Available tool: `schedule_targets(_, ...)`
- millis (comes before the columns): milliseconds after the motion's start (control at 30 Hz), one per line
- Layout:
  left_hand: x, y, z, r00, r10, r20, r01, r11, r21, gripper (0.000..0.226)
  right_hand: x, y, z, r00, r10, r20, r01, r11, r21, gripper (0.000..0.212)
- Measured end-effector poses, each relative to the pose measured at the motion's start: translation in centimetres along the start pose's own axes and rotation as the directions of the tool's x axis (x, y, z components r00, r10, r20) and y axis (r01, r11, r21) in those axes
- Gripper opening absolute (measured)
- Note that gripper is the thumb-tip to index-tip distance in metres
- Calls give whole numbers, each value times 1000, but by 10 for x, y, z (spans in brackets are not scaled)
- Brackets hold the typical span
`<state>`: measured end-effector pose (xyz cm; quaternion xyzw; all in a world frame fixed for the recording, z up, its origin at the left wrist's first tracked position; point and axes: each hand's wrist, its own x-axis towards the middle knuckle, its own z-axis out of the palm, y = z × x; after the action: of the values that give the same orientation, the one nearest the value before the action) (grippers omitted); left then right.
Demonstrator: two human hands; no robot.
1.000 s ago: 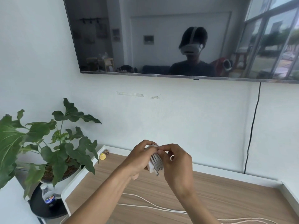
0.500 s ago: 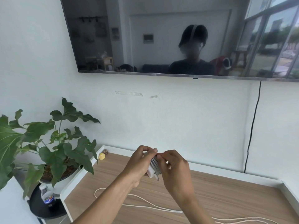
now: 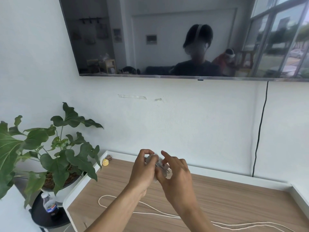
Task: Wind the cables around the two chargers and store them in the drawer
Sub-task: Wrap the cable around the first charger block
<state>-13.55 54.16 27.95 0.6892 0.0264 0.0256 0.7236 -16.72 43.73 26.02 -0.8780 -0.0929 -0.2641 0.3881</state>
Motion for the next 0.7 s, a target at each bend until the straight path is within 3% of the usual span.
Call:
schedule_targets(200, 2, -13, 2, 999, 18, -47, -17, 1000, 2, 10, -5, 7, 8, 1000, 4, 24, -2, 999, -54, 53)
schedule_targets(400, -2, -20, 5, 997, 62, -54, -64, 997, -31, 10, -5, 8, 7, 999, 7, -32, -7, 1000, 17, 29)
schedule_targets(567, -1, -26, -1, 981, 191, -45, -185, 977, 110, 12, 1, 15, -2, 997, 80, 19, -82, 976, 200, 12)
schedule_targets(700, 1, -27, -1, 969, 240, -53, -230, 962, 150, 12, 8, 17, -4, 998, 46, 41, -51, 989, 138, 14)
